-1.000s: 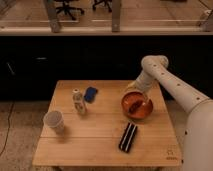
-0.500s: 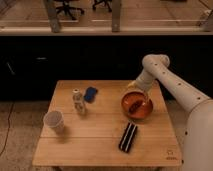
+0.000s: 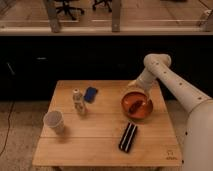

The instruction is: Place the pepper in the ceramic bowl

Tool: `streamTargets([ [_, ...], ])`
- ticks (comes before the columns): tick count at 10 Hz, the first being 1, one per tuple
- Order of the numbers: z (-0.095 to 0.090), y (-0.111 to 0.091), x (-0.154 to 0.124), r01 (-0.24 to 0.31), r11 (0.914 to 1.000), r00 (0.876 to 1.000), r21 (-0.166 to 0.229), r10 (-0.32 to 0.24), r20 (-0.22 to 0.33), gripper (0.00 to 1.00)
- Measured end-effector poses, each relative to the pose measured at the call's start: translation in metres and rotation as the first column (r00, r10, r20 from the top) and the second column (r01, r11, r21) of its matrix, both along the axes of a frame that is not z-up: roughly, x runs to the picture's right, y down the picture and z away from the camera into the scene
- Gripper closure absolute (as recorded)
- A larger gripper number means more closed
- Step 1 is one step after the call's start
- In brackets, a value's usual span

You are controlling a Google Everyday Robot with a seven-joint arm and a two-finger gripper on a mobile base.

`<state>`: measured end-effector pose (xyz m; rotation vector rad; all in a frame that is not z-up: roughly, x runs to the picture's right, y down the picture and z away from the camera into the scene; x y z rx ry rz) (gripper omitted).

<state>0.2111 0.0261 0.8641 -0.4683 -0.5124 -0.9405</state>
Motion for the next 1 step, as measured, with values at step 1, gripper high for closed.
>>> streamTargets([
  [1,0.0001,-0.0007,0.0006,-0.001,1.0000,1.000,0.002,0.001,0.001,0.20],
])
